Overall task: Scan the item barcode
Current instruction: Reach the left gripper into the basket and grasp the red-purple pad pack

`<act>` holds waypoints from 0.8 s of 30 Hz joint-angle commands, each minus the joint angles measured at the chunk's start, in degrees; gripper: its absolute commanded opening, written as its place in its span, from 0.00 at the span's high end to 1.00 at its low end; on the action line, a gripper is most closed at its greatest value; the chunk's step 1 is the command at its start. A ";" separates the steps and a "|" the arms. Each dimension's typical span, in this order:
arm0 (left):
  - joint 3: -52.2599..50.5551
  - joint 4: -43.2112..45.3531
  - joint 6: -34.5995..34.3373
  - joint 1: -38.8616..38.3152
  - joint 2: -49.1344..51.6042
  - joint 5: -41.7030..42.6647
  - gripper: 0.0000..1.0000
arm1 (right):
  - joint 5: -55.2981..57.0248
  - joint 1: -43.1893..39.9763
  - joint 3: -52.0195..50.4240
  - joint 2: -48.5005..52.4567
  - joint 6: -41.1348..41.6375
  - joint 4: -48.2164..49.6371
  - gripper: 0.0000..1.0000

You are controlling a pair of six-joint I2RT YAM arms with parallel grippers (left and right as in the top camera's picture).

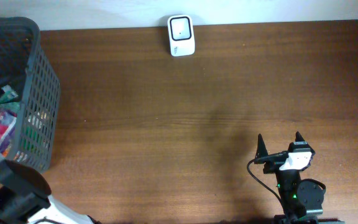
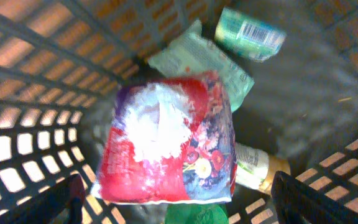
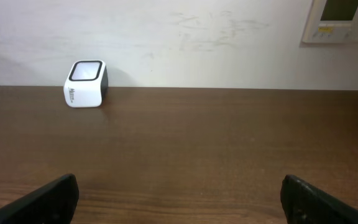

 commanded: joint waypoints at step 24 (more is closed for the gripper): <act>0.15 -8.24 -0.13 -3.39 15.02 -7.74 1.00 | 0.46 0.48 -0.52 -0.33 0.44 -0.13 0.01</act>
